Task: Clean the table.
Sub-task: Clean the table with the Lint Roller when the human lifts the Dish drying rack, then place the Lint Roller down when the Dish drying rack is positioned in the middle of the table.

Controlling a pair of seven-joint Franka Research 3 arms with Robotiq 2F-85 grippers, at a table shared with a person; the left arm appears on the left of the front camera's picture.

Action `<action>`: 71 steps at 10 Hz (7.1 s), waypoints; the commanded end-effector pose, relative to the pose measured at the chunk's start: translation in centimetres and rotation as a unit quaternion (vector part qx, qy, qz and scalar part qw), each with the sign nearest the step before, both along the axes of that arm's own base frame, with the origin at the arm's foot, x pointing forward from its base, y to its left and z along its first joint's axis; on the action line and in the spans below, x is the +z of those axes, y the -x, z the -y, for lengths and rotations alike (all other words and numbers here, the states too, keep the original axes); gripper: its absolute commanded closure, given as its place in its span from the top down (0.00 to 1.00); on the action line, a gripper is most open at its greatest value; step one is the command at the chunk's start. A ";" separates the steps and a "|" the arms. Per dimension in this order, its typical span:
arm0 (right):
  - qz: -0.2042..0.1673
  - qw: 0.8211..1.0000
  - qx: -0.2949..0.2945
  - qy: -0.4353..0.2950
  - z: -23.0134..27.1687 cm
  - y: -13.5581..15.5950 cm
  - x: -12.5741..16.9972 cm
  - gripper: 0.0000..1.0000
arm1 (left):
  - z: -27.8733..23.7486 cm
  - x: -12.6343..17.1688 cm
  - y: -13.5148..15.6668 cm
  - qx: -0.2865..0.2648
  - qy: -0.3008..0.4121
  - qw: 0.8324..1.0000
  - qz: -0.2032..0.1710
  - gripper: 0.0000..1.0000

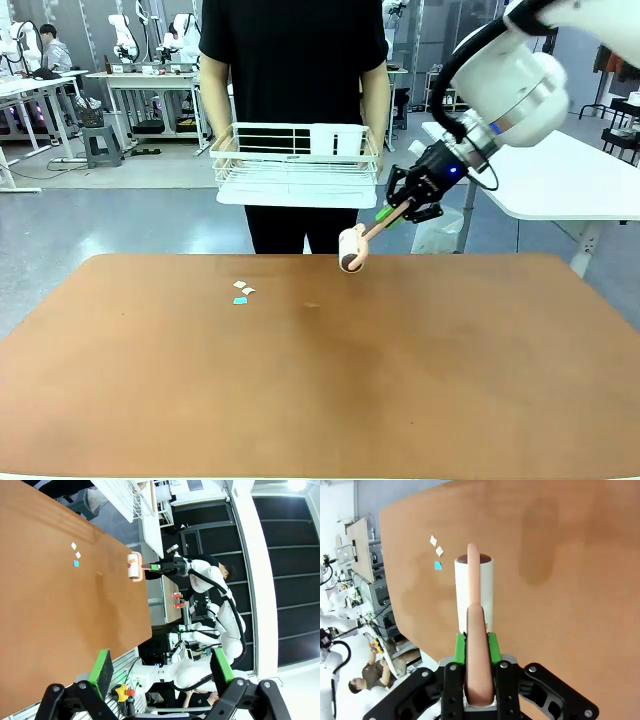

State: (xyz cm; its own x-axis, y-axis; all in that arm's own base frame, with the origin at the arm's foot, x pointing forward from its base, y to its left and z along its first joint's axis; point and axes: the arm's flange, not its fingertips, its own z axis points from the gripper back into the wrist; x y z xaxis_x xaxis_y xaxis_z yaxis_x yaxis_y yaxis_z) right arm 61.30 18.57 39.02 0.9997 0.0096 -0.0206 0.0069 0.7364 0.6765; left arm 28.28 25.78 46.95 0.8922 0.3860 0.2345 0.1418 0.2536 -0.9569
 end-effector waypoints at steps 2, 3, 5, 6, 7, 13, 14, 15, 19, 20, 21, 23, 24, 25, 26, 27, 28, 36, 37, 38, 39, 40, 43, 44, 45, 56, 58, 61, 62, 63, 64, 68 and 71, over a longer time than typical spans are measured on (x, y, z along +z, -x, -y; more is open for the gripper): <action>-0.014 0.999 -0.039 -0.005 -1.8 -2.7 0.9 0.21 | -0.3 0.1 0.3 -0.005 0.002 1.000 0.012 1.00; -0.011 1.000 -0.011 -0.005 -0.8 -1.4 -0.5 0.21 | -0.3 0.1 0.3 -0.005 0.002 1.000 0.012 1.00; -0.011 1.000 -0.011 -0.005 -0.8 -1.4 -0.5 0.21 | -0.3 0.1 0.3 -0.005 0.002 1.000 0.012 1.00; -0.011 1.000 -0.011 -0.005 -0.8 -1.4 -0.5 0.21 | -0.3 0.1 0.3 -0.005 0.002 1.000 0.012 1.00; -0.011 1.000 -0.011 -0.005 -0.8 -1.4 -0.5 0.21 | -0.3 0.1 0.3 -0.005 0.002 1.000 0.012 1.00; -0.037 0.999 0.003 -0.035 -8.8 -6.1 -5.6 0.21 | -0.3 0.1 0.3 -0.005 0.002 1.000 0.012 1.00; -0.042 0.998 0.006 -0.038 -10.1 -6.6 -6.3 0.21 | -0.3 0.1 0.3 -0.005 0.002 1.000 0.012 1.00; -0.053 0.998 0.013 -0.045 -11.2 -7.0 -7.1 0.21 | -0.3 0.1 0.3 -0.005 0.002 1.000 0.012 1.00; -0.067 0.997 -0.006 -0.035 -12.5 -6.6 -9.3 0.21 | -0.3 0.1 0.3 -0.005 0.002 1.000 0.012 1.00; -0.064 0.997 0.000 -0.036 -12.4 -5.9 -9.8 0.21 | -0.3 0.1 0.3 -0.005 0.002 1.000 0.012 1.00; -0.064 0.997 0.002 -0.036 -12.4 -5.4 -10.4 0.21 | -0.3 0.1 0.3 -0.005 0.002 1.000 0.012 1.00; -0.053 0.998 0.035 -0.024 -13.0 -4.2 -11.7 0.21 | -0.3 0.1 0.3 -0.005 0.002 1.000 0.012 1.00; -0.055 0.998 0.043 -0.010 -13.4 -3.8 -12.7 0.21 | -0.3 0.1 0.3 -0.005 0.002 1.000 0.012 1.00; -0.069 0.997 0.041 0.005 -13.7 -3.7 -13.8 0.21 | -0.3 0.1 0.3 -0.005 0.002 1.000 0.012 1.00; -0.077 0.996 0.040 0.006 -14.3 -3.9 -14.6 0.21 | -0.3 0.1 0.3 -0.005 0.002 1.000 0.012 1.00; -0.086 0.995 0.043 0.008 -15.2 -4.2 -15.0 0.21 | -0.3 0.1 0.3 -0.005 0.002 1.000 0.012 1.00; -0.104 0.994 0.042 0.012 -16.7 -4.6 -15.5 0.21 | -0.3 0.1 0.3 -0.005 0.002 1.000 0.012 1.00; -0.134 0.986 0.084 0.054 -29.6 -5.7 -18.6 0.21 | -0.3 0.1 0.3 -0.005 0.002 1.000 0.012 1.00; -0.130 0.987 0.084 0.048 -29.9 -5.6 -18.2 0.21 | -0.3 0.1 0.3 -0.005 0.002 1.000 0.012 1.00; -0.124 0.988 0.083 0.042 -29.9 -5.5 -17.6 0.21 | -0.3 0.1 0.3 -0.005 0.002 1.000 0.012 1.00; -0.116 0.989 0.082 0.034 -29.7 -5.3 -17.0 0.21 | -0.3 0.1 0.3 -0.005 0.002 1.000 0.012 1.00; -0.109 0.990 0.082 0.028 -29.5 -5.0 -16.4 0.21 | -0.3 0.1 0.3 -0.005 0.002 1.000 0.012 1.00; -0.096 0.990 0.097 -0.028 -27.5 -3.2 -13.5 0.21 | -0.3 0.1 0.3 -0.005 0.002 1.000 0.012 1.00; -0.074 0.990 0.110 -0.052 -26.0 -1.3 -11.6 0.21 | -0.3 0.1 0.3 -0.005 0.002 1.000 0.012 1.00; -0.049 0.991 0.107 -0.071 -23.9 0.2 -9.8 0.21 | -0.3 0.1 0.3 -0.005 0.002 1.000 0.012 1.00; -0.014 0.991 -0.002 0.130 -2.5 10.3 6.1 0.21 | -0.3 0.1 0.3 -0.005 0.002 1.000 0.012 1.00; -0.019 0.955 -0.039 0.293 1.7 13.1 8.4 0.21 | -0.3 0.1 0.3 -0.005 0.002 1.000 0.012 1.00; -0.015 0.933 -0.024 0.359 3.6 16.9 9.5 0.21 | -0.3 0.1 0.3 -0.005 0.002 1.000 0.012 1.00; -0.010 0.937 0.001 0.350 3.5 16.6 8.6 0.21 | -0.3 0.1 0.3 -0.005 0.002 1.000 0.012 1.00; -0.038 0.940 0.013 0.340 3.4 15.0 7.2 0.21 | -0.3 0.1 0.3 -0.005 0.002 1.000 0.012 1.00; -0.013 0.936 -0.022 0.350 4.5 16.5 9.4 0.21 | -0.3 0.1 0.3 -0.005 0.002 1.000 0.012 1.00; -0.013 0.936 -0.022 0.350 4.5 16.5 9.4 0.21 | -0.3 0.1 0.3 -0.005 0.002 1.000 0.012 1.00; -0.013 0.936 -0.022 0.350 4.5 16.5 9.4 0.21 | -0.3 0.1 0.3 -0.005 0.002 1.000 0.012 1.00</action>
